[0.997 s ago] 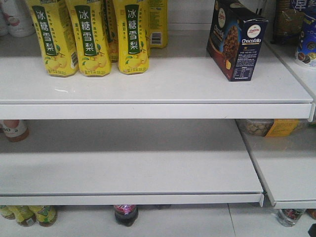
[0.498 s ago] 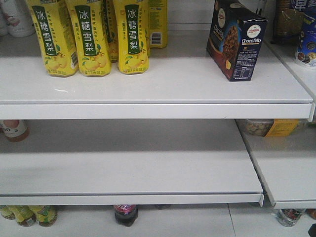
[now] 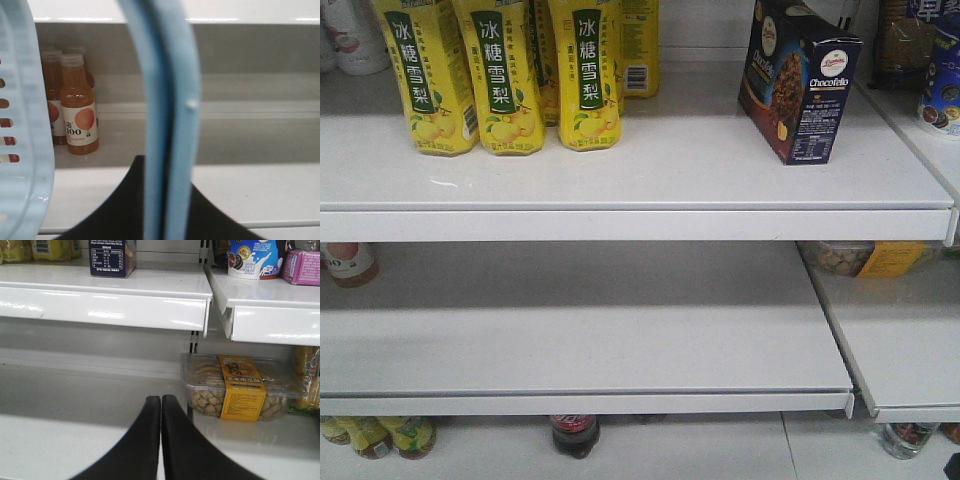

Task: Left arm holds basket, right arm returns cookies

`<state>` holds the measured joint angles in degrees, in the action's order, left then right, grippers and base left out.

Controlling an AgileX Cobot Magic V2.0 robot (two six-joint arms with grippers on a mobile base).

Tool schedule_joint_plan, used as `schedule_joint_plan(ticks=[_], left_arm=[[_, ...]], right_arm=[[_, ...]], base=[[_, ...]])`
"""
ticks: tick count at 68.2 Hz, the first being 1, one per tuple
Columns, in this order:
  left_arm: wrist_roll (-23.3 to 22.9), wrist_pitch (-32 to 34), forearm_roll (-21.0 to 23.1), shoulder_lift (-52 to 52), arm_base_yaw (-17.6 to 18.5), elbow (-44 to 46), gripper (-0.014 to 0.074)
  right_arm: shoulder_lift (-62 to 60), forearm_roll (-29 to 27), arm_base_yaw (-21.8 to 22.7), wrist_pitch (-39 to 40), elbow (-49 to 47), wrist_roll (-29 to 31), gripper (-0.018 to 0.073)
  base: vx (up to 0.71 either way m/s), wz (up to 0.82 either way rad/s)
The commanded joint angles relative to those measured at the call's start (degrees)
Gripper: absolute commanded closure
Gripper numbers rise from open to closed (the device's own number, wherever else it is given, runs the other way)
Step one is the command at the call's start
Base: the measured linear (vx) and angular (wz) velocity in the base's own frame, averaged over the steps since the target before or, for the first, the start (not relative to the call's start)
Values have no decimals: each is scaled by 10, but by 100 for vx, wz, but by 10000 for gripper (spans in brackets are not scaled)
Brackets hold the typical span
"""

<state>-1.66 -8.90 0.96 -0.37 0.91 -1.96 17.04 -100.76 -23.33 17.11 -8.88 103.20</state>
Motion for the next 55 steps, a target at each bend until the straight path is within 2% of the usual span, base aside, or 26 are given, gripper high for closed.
schedule_joint_plan(ticks=[1, 44, 55], left_arm=[[4, 57, -10, -12, 3, -5, 603], [4, 57, -10, -12, 3, -5, 603], [4, 57, -10, -12, 3, -5, 603]], right_arm=[[4, -12, 3, -14, -16, 2, 568], [4, -11, 3, 3, -14, 15, 568], [8, -12, 20, -2, -14, 18, 568]], base=[[0, 0], [0, 0], [0, 0]])
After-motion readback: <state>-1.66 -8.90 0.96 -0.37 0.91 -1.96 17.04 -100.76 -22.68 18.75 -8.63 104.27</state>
